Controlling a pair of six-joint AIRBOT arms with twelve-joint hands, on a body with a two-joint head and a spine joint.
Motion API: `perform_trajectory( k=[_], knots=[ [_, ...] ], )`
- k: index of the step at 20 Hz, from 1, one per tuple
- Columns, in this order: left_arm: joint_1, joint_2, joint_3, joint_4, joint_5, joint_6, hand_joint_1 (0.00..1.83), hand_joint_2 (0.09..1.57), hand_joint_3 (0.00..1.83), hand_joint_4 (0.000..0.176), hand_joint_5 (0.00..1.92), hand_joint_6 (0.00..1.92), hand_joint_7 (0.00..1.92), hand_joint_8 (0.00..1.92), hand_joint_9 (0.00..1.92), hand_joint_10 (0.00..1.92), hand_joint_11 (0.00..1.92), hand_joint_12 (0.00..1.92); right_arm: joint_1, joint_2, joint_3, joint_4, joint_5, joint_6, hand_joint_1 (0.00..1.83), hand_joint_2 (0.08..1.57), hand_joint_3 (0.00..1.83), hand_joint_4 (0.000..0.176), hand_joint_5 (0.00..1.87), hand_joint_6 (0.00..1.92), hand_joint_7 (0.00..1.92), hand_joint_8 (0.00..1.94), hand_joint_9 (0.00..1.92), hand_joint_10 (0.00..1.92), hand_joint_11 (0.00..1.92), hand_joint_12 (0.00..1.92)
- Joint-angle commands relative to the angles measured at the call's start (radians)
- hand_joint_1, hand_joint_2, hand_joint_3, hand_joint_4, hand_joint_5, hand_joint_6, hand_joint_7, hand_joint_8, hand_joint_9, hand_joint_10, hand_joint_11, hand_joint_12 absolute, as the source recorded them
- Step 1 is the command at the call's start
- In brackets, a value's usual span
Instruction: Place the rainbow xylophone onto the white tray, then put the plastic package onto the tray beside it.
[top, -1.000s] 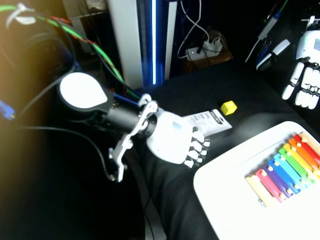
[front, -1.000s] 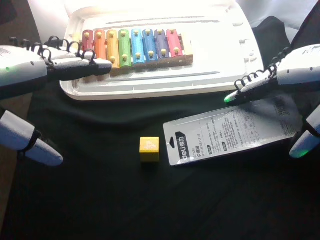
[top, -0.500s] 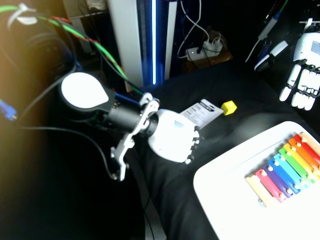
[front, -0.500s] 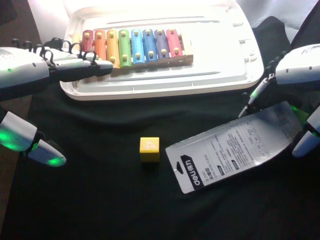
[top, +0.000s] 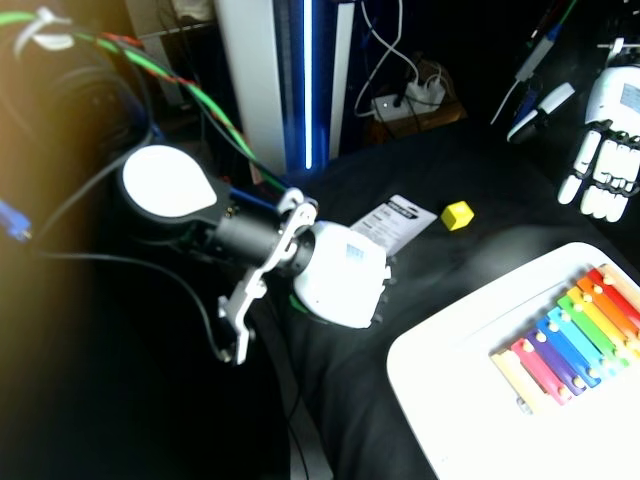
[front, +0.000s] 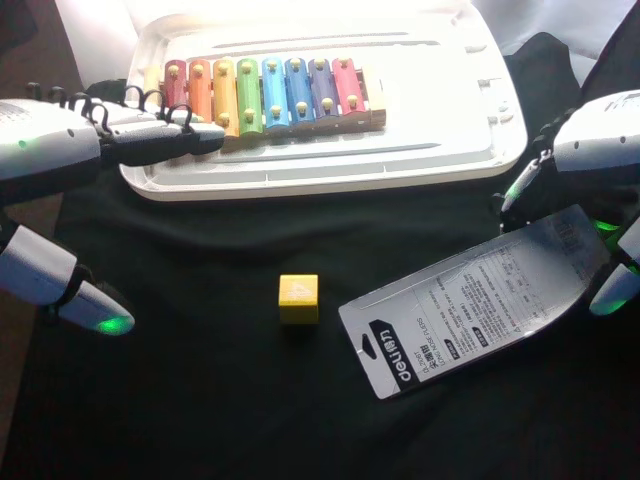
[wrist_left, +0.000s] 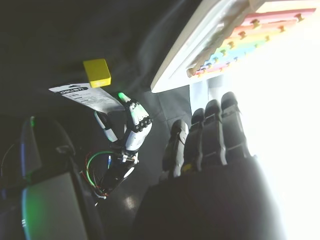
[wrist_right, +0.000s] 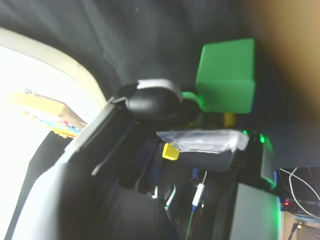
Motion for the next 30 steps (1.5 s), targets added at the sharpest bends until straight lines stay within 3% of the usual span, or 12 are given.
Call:
perform_trajectory(
  k=[1, 3, 5, 8, 12, 13, 14, 15, 21, 25, 26, 30],
  knots=[
    [-0.006, -0.002, 0.004, -0.034, -0.081, -0.001, 0.87, 0.76, 0.0, 0.101, 0.0, 0.0, 0.0, 0.0, 0.0, 0.0, 0.0, 0.0, 0.012, 0.001, 0.003, 0.048, 0.016, -0.001, 1.23, 1.15, 0.0, 0.0, 0.89, 1.09, 0.97, 1.1, 1.2, 1.21, 1.17, 1.55],
    [-0.006, -0.002, 0.005, -0.034, -0.081, -0.001, 0.87, 0.76, 0.0, 0.103, 0.0, 0.0, 0.0, 0.0, 0.0, 0.0, 0.0, 0.0, 0.013, 0.002, 0.004, 0.073, 0.016, -0.001, 1.25, 1.14, 0.0, 0.0, 0.91, 1.06, 0.95, 1.08, 1.16, 1.14, 1.1, 1.56],
    [-0.004, -0.003, 0.005, -0.037, -0.081, -0.001, 0.87, 0.77, 0.0, 0.097, 0.0, 0.0, 0.0, 0.0, 0.0, 0.0, 0.01, 0.0, 0.013, 0.009, 0.004, 0.127, 0.016, -0.009, 1.17, 1.13, 0.0, 0.0, 0.95, 1.01, 0.99, 1.42, 1.15, 1.65, 1.19, 1.85],
    [0.001, -0.004, 0.006, -0.042, -0.081, 0.0, 0.88, 0.77, 0.0, 0.091, 0.0, 0.0, 0.0, 0.0, 0.0, 0.0, 0.0, 0.0, 0.017, 0.021, 0.004, 0.24, 0.016, -0.087, 1.17, 1.12, 0.0, 0.0, 0.97, 0.98, 1.27, 0.74, 1.38, 1.05, 1.29, 1.52],
    [0.013, -0.004, 0.006, -0.056, -0.086, 0.002, 0.87, 0.78, 0.0, 0.113, 0.0, 0.0, 0.0, 0.0, 0.0, 0.0, 0.0, 0.0, 0.082, 0.036, 0.004, 0.266, 0.016, -0.114, 1.27, 1.11, 0.0, 0.0, 0.88, 0.89, 1.12, 0.97, 1.5, 0.42, 1.31, 1.09],
    [0.018, -0.004, 0.006, -0.062, -0.09, 0.006, 0.86, 0.77, 0.0, 0.109, 0.0, 0.0, 0.0, 0.0, 0.0, 0.0, 0.01, 0.0, 0.102, 0.038, 0.004, 0.266, 0.016, -0.12, 1.19, 1.11, 0.0, 0.0, 0.96, 0.94, 1.26, 0.64, 1.57, 0.35, 1.32, 1.19],
    [0.022, -0.004, 0.006, -0.068, -0.092, 0.007, 0.86, 0.77, 0.0, 0.109, 0.0, 0.0, 0.0, 0.0, 0.0, 0.0, 0.01, 0.0, 0.119, 0.04, 0.004, 0.266, 0.016, -0.124, 1.19, 1.11, 0.0, 0.0, 0.96, 0.94, 1.26, 0.64, 1.57, 0.35, 1.32, 1.19],
    [0.026, -0.004, 0.007, -0.073, -0.095, 0.008, 0.88, 0.77, 0.0, 0.121, 0.0, 0.0, 0.0, 0.0, 0.0, 0.0, 0.0, 0.0, 0.138, 0.043, 0.004, 0.266, 0.016, -0.128, 1.18, 1.08, 0.0, 0.0, 1.05, 0.84, 1.28, 1.13, 1.41, 1.27, 1.34, 1.68],
    [0.028, -0.008, 0.007, -0.075, -0.096, 0.012, 0.87, 0.78, 0.0, 0.097, 0.0, 0.0, 0.0, 0.0, 0.0, 0.0, 0.0, 0.0, 0.227, 0.054, 0.004, 0.267, 0.011, -0.157, 1.17, 1.1, 0.0, 0.0, 1.01, 0.92, 1.27, 0.6, 1.34, 0.93, 1.24, 1.53],
    [0.037, -0.01, 0.008, -0.085, -0.103, 0.015, 0.86, 0.77, 0.0, 0.121, 0.0, 0.0, 0.0, 0.0, 0.0, 0.0, 0.0, 0.0, 0.294, 0.055, 0.006, 0.267, -0.028, -0.198, 1.27, 1.12, 0.0, 0.0, 0.97, 0.68, 1.03, 1.16, 1.3, 0.89, 1.17, 1.5],
    [0.038, -0.011, 0.01, -0.086, -0.104, 0.016, 0.85, 0.77, 0.0, 0.119, 0.0, 0.0, 0.0, 0.0, 0.0, 0.0, 0.0, 0.0, 0.301, 0.055, 0.01, 0.267, -0.036, -0.2, 1.18, 1.09, 0.0, 0.0, 1.03, 0.87, 1.23, 0.84, 1.34, 1.13, 1.25, 1.6],
    [0.038, -0.017, 0.014, -0.088, -0.111, 0.017, 0.82, 0.76, 0.0, 0.112, 0.0, 0.0, 0.01, 0.0, 0.01, 0.0, 0.03, 0.01, 0.352, 0.03, 0.057, 0.267, -0.062, -0.2, 1.17, 1.1, 0.0, 0.0, 1.01, 0.91, 1.45, 0.13, 1.52, 0.46, 1.27, 1.33]
  ],
)
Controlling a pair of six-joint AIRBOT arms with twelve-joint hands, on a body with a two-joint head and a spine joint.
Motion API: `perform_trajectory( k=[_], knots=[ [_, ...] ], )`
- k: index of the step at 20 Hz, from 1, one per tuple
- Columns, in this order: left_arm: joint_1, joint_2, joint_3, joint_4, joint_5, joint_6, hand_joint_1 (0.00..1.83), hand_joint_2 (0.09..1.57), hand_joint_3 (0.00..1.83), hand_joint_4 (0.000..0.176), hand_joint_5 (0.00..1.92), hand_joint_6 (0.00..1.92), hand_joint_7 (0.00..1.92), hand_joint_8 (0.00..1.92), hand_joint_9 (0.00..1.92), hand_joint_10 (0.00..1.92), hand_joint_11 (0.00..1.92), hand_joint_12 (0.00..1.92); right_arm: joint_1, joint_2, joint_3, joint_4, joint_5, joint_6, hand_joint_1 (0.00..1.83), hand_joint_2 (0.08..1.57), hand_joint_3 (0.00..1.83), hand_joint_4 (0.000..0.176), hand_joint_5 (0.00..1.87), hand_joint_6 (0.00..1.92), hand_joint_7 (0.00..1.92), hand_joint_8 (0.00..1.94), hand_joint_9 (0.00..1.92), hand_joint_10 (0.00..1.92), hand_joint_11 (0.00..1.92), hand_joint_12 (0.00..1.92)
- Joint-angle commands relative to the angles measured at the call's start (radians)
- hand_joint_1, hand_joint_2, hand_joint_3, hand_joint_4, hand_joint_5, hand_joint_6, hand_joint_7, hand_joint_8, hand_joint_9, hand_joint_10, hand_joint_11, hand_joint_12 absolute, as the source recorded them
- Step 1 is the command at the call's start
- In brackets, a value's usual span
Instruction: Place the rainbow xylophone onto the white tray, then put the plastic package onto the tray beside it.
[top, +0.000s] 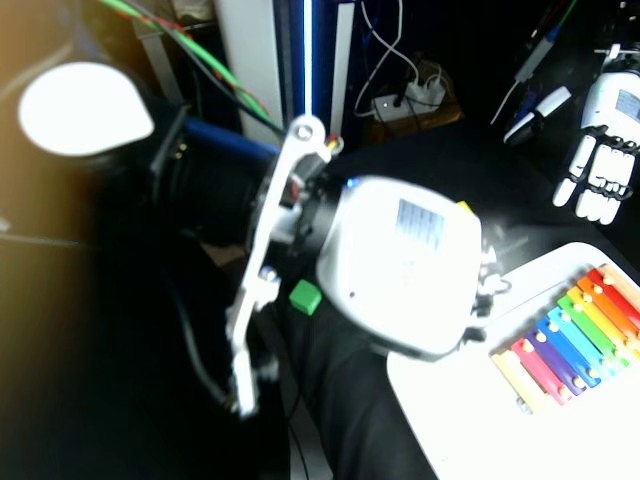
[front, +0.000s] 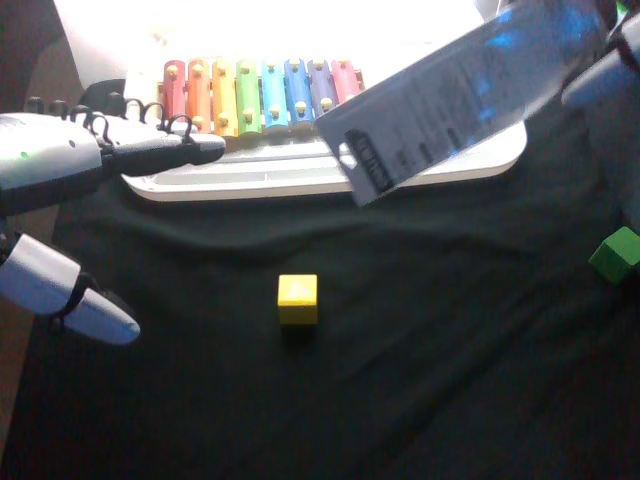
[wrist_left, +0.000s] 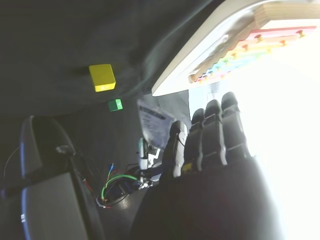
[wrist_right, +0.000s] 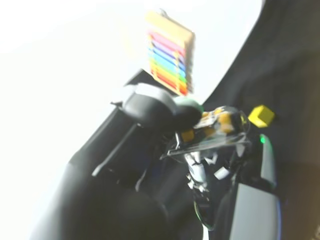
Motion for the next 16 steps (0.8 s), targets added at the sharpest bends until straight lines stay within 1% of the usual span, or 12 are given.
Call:
perform_trajectory(
  k=[1, 3, 4, 5, 6, 8, 9, 10, 11, 12, 14, 16],
  knots=[
    [-0.004, -0.005, 0.004, -0.035, -0.089, 0.004, 0.81, 0.77, 0.0, 0.117, 0.0, 0.0, 0.0, 0.0, 0.01, 0.0, 0.02, 0.01, 0.034, -0.009, 0.011, 0.086, 0.003, 0.007, 1.18, 1.1, 0.0, 0.0, 1.02, 0.9, 1.45, 0.09, 1.45, 0.59, 1.22, 1.42],
    [-0.004, -0.012, 0.008, -0.035, -0.095, 0.004, 0.81, 0.77, 0.0, 0.118, 0.0, 0.0, 0.0, 0.0, 0.01, 0.0, 0.02, 0.01, 0.04, -0.031, 0.039, 0.114, -0.008, 0.001, 1.17, 1.1, 0.0, 0.0, 1.01, 0.92, 1.44, 0.07, 1.42, 0.61, 1.2, 1.4],
    [-0.004, -0.014, 0.009, -0.035, -0.097, 0.004, 0.81, 0.77, 0.0, 0.103, 0.0, 0.0, 0.02, 0.01, 0.02, 0.0, 0.05, 0.02, 0.04, -0.051, 0.062, 0.134, -0.009, 0.0, 1.27, 1.1, 0.0, 0.0, 0.99, 0.88, 1.08, 0.89, 1.43, 0.5, 1.2, 1.29],
    [-0.004, -0.016, 0.01, -0.036, -0.099, 0.004, 0.78, 0.76, 0.0, 0.134, 0.0, 0.0, 0.01, 0.0, 0.01, 0.0, 0.04, 0.01, 0.04, -0.07, 0.087, 0.16, -0.009, -0.001, 1.27, 1.11, 0.0, 0.0, 0.92, 0.85, 1.11, 0.97, 1.47, 0.37, 1.23, 1.22],
    [-0.004, -0.018, 0.011, -0.036, -0.101, 0.004, 0.8, 0.75, 0.0, 0.124, 0.0, 0.0, 0.01, 0.0, 0.02, 0.01, 0.06, 0.02, 0.039, -0.082, 0.102, 0.174, -0.009, -0.001, 1.18, 1.13, 0.0, 0.0, 0.94, 0.98, 1.22, 0.6, 1.5, 0.35, 1.25, 1.22],
    [-0.004, -0.023, 0.014, -0.036, -0.108, 0.004, 0.8, 0.76, 0.0, 0.12, 0.0, 0.0, 0.01, 0.0, 0.02, 0.0, 0.05, 0.02, 0.039, -0.115, 0.149, 0.22, -0.011, -0.001, 1.17, 1.11, 0.0, 0.0, 1.0, 0.93, 1.49, 0.29, 1.61, 0.47, 1.34, 1.33],
    [-0.003, -0.025, 0.014, -0.037, -0.11, 0.004, 0.79, 0.76, 0.0, 0.095, 0.0, 0.0, 0.03, 0.01, 0.05, 0.02, 0.07, 0.03, 0.038, -0.128, 0.166, 0.237, -0.012, -0.001, 1.18, 1.09, 0.01, 0.0, 1.02, 0.89, 1.54, 0.21, 1.58, 0.57, 1.31, 1.34],
    [-0.001, -0.026, 0.015, -0.038, -0.115, 0.004, 0.79, 0.75, 0.0, 0.11, 0.0, 0.0, 0.03, 0.01, 0.04, 0.01, 0.07, 0.02, 0.037, -0.143, 0.185, 0.255, -0.013, -0.001, 1.18, 1.07, 0.01, 0.0, 1.08, 0.8, 1.51, 0.18, 1.47, 0.77, 1.26, 1.41],
    [0.002, -0.026, 0.015, -0.039, -0.118, 0.004, 0.79, 0.75, 0.0, 0.11, 0.0, 0.0, 0.03, 0.01, 0.04, 0.01, 0.07, 0.02, 0.033, -0.153, 0.196, 0.266, -0.014, -0.001, 1.18, 1.07, 0.01, 0.0, 1.08, 0.8, 1.51, 0.18, 1.47, 0.77, 1.26, 1.41],
    [0.005, -0.026, 0.015, -0.041, -0.122, 0.004, 0.8, 0.76, 0.0, 0.131, 0.0, 0.0, 0.0, 0.0, 0.01, 0.0, 0.05, 0.01, 0.026, -0.165, 0.206, 0.277, -0.014, -0.001, 1.29, 1.01, 0.03, 0.0, 1.21, 0.48, 1.21, 0.69, 1.44, 0.7, 1.25, 1.45],
    [0.007, -0.026, 0.016, -0.044, -0.124, 0.004, 0.8, 0.76, 0.0, 0.164, 0.0, 0.0, 0.0, 0.0, 0.0, 0.0, 0.02, 0.0, 0.007, -0.181, 0.223, 0.293, -0.017, -0.001, 1.19, 1.07, 0.01, 0.0, 1.06, 0.82, 1.51, 0.33, 1.61, 0.62, 1.41, 1.31],
    [0.011, -0.026, 0.016, -0.047, -0.128, 0.004, 0.78, 0.76, 0.0, 0.161, 0.0, 0.0, 0.0, 0.0, 0.0, 0.0, 0.01, 0.0, -0.016, -0.198, 0.241, 0.316, -0.017, -0.001, 1.18, 1.09, 0.0, 0.0, 1.02, 0.89, 1.49, 0.17, 1.57, 0.58, 1.38, 1.33]
  ],
)
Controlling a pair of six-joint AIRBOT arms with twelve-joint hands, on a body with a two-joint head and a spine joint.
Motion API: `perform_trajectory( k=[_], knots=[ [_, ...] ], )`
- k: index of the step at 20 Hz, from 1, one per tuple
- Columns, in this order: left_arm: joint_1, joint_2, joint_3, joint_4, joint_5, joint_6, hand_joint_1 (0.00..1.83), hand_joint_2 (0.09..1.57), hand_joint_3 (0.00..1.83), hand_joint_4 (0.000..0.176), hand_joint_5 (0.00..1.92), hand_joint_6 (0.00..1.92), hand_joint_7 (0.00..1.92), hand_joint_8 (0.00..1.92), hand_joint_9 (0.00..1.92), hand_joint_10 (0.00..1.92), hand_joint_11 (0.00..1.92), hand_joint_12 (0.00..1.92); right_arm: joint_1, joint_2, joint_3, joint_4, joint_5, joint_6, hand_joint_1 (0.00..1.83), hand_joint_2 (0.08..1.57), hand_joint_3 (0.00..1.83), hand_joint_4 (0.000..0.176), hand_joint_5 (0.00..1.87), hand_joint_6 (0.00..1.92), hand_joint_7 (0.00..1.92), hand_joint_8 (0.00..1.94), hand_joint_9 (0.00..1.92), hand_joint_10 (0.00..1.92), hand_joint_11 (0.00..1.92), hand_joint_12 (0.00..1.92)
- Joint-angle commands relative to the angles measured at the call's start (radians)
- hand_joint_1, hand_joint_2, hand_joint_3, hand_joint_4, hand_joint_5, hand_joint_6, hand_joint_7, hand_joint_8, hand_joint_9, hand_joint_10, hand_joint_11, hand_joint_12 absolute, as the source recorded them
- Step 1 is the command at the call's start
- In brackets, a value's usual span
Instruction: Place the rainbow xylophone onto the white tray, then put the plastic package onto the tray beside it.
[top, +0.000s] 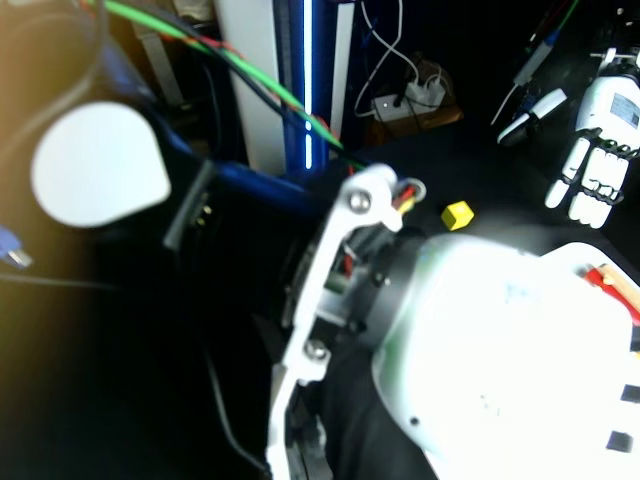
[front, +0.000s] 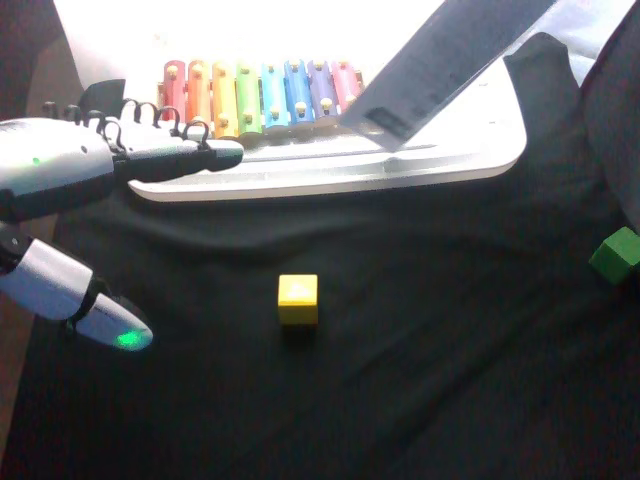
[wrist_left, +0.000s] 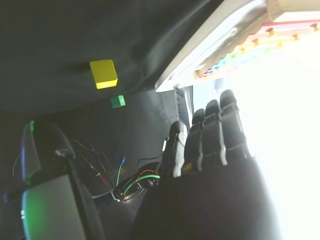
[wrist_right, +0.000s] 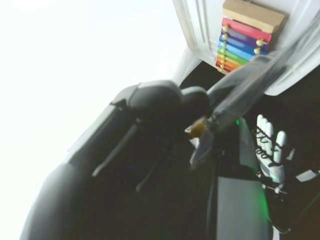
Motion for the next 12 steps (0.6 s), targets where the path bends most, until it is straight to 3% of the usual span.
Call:
perform_trajectory(
  k=[1, 2, 3, 4, 5, 6, 7, 8, 10, 12],
  knots=[
    [-0.004, -0.001, 0.003, -0.042, -0.094, 0.001, 0.8, 0.76, 0.0, 0.154, 0.0, 0.0, 0.0, 0.0, 0.0, 0.0, 0.0, 0.0, 0.004, -0.006, 0.008, 0.068, 0.042, 0.003, 1.19, 1.06, 0.01, 0.0, 1.09, 0.78, 1.44, 0.18, 1.38, 0.89, 1.25, 1.46],
    [0.0, -0.001, 0.003, -0.047, -0.097, 0.001, 0.8, 0.76, 0.0, 0.146, 0.0, 0.0, 0.0, 0.0, 0.0, 0.0, 0.02, 0.01, -0.01, -0.015, 0.018, 0.079, 0.042, 0.003, 1.19, 1.06, 0.0, 0.0, 1.11, 0.76, 1.43, 0.21, 1.32, 0.98, 1.22, 1.44],
    [0.006, -0.001, 0.003, -0.053, -0.1, 0.002, 0.82, 0.76, 0.0, 0.125, 0.0, 0.0, 0.0, 0.0, 0.01, 0.0, 0.05, 0.02, -0.021, -0.023, 0.025, 0.089, 0.042, 0.003, 1.18, 1.08, 0.0, 0.0, 1.06, 0.83, 1.45, 0.2, 1.36, 0.87, 1.22, 1.37],
    [0.012, -0.001, 0.003, -0.061, -0.104, 0.004, 0.82, 0.76, 0.0, 0.121, 0.0, 0.0, 0.0, 0.0, 0.01, 0.0, 0.06, 0.02, -0.03, -0.03, 0.034, 0.1, 0.042, 0.003, 1.18, 1.08, 0.0, 0.0, 1.05, 0.84, 1.44, 0.15, 1.41, 0.73, 1.24, 1.32],
    [0.018, -0.001, 0.003, -0.069, -0.109, 0.008, 0.81, 0.77, 0.0, 0.133, 0.0, 0.0, 0.0, 0.0, 0.01, 0.0, 0.03, 0.01, -0.041, -0.039, 0.043, 0.111, 0.042, 0.003, 1.17, 1.1, 0.0, 0.0, 1.02, 0.9, 1.45, 0.1, 1.46, 0.58, 1.26, 1.25],
    [0.022, -0.001, 0.003, -0.074, -0.111, 0.009, 0.79, 0.77, 0.0, 0.146, 0.0, 0.0, 0.0, 0.0, 0.0, 0.0, 0.01, 0.0, -0.048, -0.046, 0.05, 0.118, 0.042, 0.003, 1.26, 1.05, 0.04, 0.0, 1.06, 0.81, 1.19, 0.65, 1.34, 0.82, 1.18, 1.46],
    [0.024, -0.001, 0.003, -0.077, -0.114, 0.01, 0.79, 0.78, 0.01, 0.139, 0.0, 0.0, 0.0, 0.0, 0.0, 0.0, 0.0, 0.0, -0.054, -0.055, 0.059, 0.126, 0.04, 0.003, 1.28, 1.07, 0.01, 0.0, 0.99, 0.75, 1.17, 0.85, 1.42, 0.61, 1.27, 1.33],
    [0.025, -0.001, 0.004, -0.081, -0.116, 0.01, 0.79, 0.78, 0.0, 0.119, 0.0, 0.0, 0.0, 0.0, 0.0, 0.0, 0.01, 0.0, -0.06, -0.066, 0.07, 0.133, 0.037, 0.003, 1.28, 1.08, 0.0, 0.0, 0.97, 0.75, 1.16, 0.91, 1.49, 0.44, 1.3, 1.24],
    [0.026, -0.001, 0.004, -0.083, -0.119, 0.011, 0.8, 0.78, 0.0, 0.111, 0.0, 0.0, 0.0, 0.0, 0.0, 0.0, 0.0, 0.0, -0.073, -0.087, 0.089, 0.143, 0.024, 0.003, 1.28, 1.1, 0.0, 0.0, 1.0, 0.66, 1.1, 1.04, 1.49, 0.32, 1.23, 1.18],
    [0.026, -0.002, 0.004, -0.085, -0.121, 0.011, 0.77, 0.78, 0.0, 0.107, 0.0, 0.0, 0.0, 0.0, 0.0, 0.0, 0.02, 0.01, -0.084, -0.1, 0.099, 0.146, 0.008, 0.003, 1.28, 1.1, 0.0, 0.0, 0.99, 0.66, 1.09, 1.06, 1.5, 0.31, 1.23, 1.17]
  ],
)
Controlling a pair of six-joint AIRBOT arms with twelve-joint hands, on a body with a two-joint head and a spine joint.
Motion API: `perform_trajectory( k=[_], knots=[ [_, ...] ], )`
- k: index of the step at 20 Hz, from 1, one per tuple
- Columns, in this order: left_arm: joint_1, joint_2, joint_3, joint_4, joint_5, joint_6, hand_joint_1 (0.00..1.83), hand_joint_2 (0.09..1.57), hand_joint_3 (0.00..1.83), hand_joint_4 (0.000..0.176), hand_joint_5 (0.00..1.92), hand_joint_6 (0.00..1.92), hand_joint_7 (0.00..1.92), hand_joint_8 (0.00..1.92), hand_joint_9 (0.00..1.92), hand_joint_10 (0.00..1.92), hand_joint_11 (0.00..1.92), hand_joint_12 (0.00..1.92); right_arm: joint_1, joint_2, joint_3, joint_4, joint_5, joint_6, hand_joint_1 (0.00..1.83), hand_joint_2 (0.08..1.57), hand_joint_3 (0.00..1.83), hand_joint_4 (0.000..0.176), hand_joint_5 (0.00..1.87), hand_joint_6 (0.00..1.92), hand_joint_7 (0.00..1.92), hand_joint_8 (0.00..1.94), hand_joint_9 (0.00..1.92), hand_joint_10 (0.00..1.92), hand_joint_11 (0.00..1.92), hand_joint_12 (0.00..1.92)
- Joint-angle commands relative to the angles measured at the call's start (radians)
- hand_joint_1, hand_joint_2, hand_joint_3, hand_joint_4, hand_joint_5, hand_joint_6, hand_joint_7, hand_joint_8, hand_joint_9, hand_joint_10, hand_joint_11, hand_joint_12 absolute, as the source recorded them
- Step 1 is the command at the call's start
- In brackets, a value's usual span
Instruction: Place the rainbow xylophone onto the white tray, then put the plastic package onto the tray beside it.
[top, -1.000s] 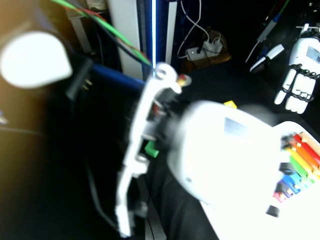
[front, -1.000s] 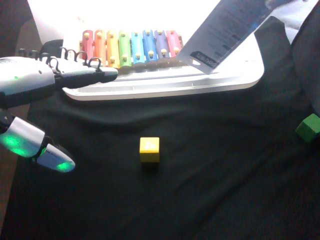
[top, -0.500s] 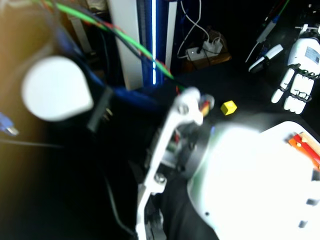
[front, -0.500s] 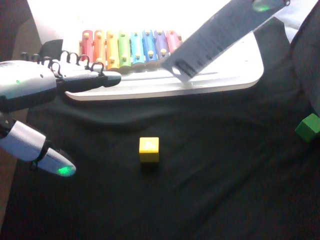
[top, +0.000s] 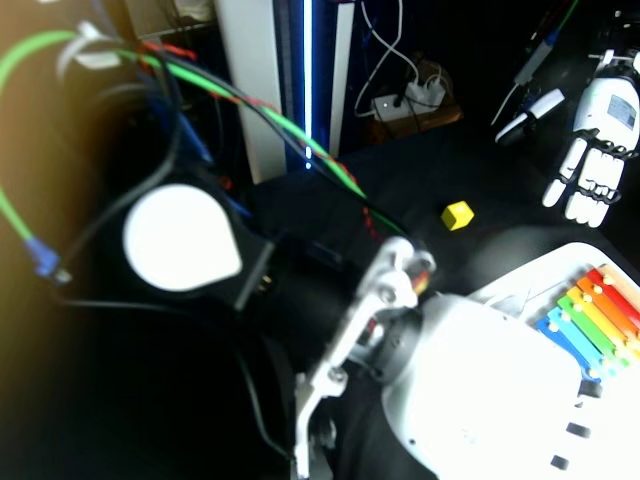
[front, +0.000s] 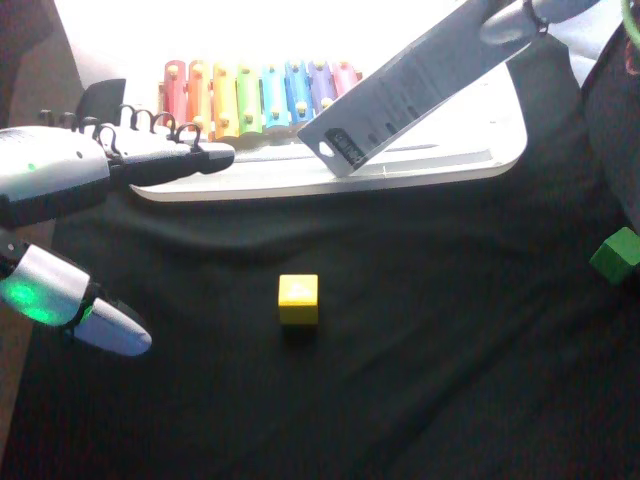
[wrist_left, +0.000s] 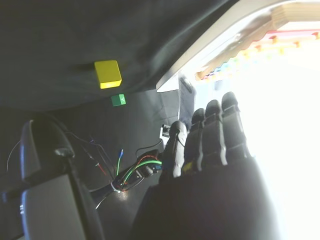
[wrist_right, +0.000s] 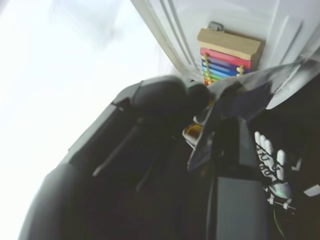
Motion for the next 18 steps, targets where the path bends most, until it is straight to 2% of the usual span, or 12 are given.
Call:
perform_trajectory(
  k=[1, 2, 3, 4, 5, 8, 10, 12, 14, 15, 16, 18],
  knots=[
    [-0.006, -0.002, 0.004, -0.04, -0.095, 0.0, 0.74, 0.77, 0.0, 0.125, 0.0, 0.0, 0.0, 0.0, 0.0, 0.0, 0.01, 0.0, 0.005, -0.005, 0.009, 0.057, 0.035, 0.004, 1.2, 1.1, 0.0, 0.0, 1.01, 0.85, 1.18, 0.68, 1.51, 0.38, 1.26, 1.2],
    [-0.006, -0.002, 0.004, -0.041, -0.095, 0.0, 0.76, 0.77, 0.0, 0.117, 0.0, 0.0, 0.0, 0.0, 0.0, 0.0, 0.0, 0.0, -0.002, -0.01, 0.014, 0.06, 0.03, 0.005, 1.18, 1.11, 0.0, 0.0, 1.0, 0.91, 1.28, 0.42, 1.49, 0.4, 1.28, 1.18],
    [-0.006, -0.002, 0.004, -0.041, -0.096, 0.0, 0.75, 0.78, 0.0, 0.113, 0.0, 0.0, 0.0, 0.0, 0.0, 0.0, 0.0, 0.0, -0.008, -0.016, 0.02, 0.062, 0.025, 0.005, 1.25, 1.12, 0.0, 0.0, 0.97, 0.73, 1.08, 1.01, 1.37, 0.47, 1.17, 1.29],
    [-0.006, -0.002, 0.004, -0.042, -0.096, 0.0, 0.76, 0.78, 0.0, 0.105, 0.0, 0.0, 0.0, 0.0, 0.0, 0.0, 0.01, 0.0, -0.014, -0.022, 0.027, 0.064, 0.022, 0.011, 1.27, 1.1, 0.0, 0.0, 0.99, 0.73, 1.08, 1.04, 1.26, 0.42, 1.07, 1.19],
    [-0.006, -0.002, 0.004, -0.045, -0.098, 0.001, 0.75, 0.77, 0.0, 0.107, 0.0, 0.0, 0.0, 0.0, 0.0, 0.0, 0.01, 0.0, -0.029, -0.038, 0.044, 0.064, 0.019, 0.033, 1.16, 1.13, 0.0, 0.0, 0.94, 1.01, 1.08, 0.91, 1.15, 1.23, 1.07, 1.62],
    [-0.006, -0.005, 0.004, -0.047, -0.099, 0.002, 0.75, 0.77, 0.0, 0.087, 0.0, 0.0, 0.0, 0.0, 0.01, 0.0, 0.03, 0.01, -0.048, -0.052, 0.058, 0.064, 0.016, 0.054, 1.17, 1.12, 0.0, 0.0, 0.97, 0.97, 1.03, 1.12, 1.08, 1.47, 1.08, 1.69],
    [-0.006, -0.008, 0.004, -0.047, -0.099, 0.003, 0.76, 0.77, 0.0, 0.107, 0.0, 0.0, 0.0, 0.0, 0.0, 0.0, 0.04, 0.01, -0.065, -0.066, 0.073, 0.064, 0.014, 0.073, 1.17, 1.12, 0.0, 0.0, 0.97, 0.97, 1.03, 1.15, 1.11, 1.5, 1.13, 1.71],
    [-0.006, -0.01, 0.005, -0.048, -0.101, 0.003, 0.76, 0.77, 0.0, 0.101, 0.0, 0.0, 0.01, 0.0, 0.01, 0.01, 0.04, 0.01, -0.08, -0.081, 0.093, 0.064, 0.013, 0.105, 1.17, 1.11, 0.0, 0.0, 0.99, 0.94, 0.96, 1.54, 1.08, 1.82, 1.18, 1.91],
    [-0.006, -0.012, 0.006, -0.049, -0.103, 0.003, 0.8, 0.77, 0.0, 0.104, 0.0, 0.0, 0.01, 0.0, 0.02, 0.0, 0.03, 0.01, -0.096, -0.091, 0.11, 0.064, 0.013, 0.135, 1.25, 1.15, 0.0, 0.0, 0.92, 0.84, 0.93, 1.32, 0.83, 1.1, 0.73, 1.62],
    [-0.006, -0.013, 0.006, -0.05, -0.103, 0.003, 0.8, 0.76, 0.0, 0.101, 0.0, 0.0, 0.01, 0.0, 0.01, 0.0, 0.03, 0.01, -0.101, -0.095, 0.116, 0.064, 0.012, 0.144, 1.24, 1.16, 0.0, 0.0, 0.86, 1.08, 0.89, 1.21, 0.86, 1.2, 0.78, 1.69],
    [-0.005, -0.014, 0.006, -0.051, -0.104, 0.003, 0.83, 0.76, 0.0, 0.087, 0.0, 0.0, 0.01, 0.0, 0.02, 0.01, 0.04, 0.01, -0.108, -0.098, 0.123, 0.063, 0.011, 0.155, 1.32, 1.14, 0.0, 0.0, 0.74, 0.42, 0.91, 1.13, 0.8, 0.93, 0.62, 1.52],
    [-0.005, -0.015, 0.006, -0.051, -0.104, 0.003, 0.81, 0.76, 0.0, 0.087, 0.0, 0.0, 0.02, 0.0, 0.02, 0.0, 0.05, 0.01, -0.114, -0.099, 0.128, 0.063, 0.011, 0.167, 1.12, 1.03, 0.0, 0.0, 0.69, 0.03, 0.8, 0.16, 0.8, 0.22, 0.49, 1.01]
  ],
)
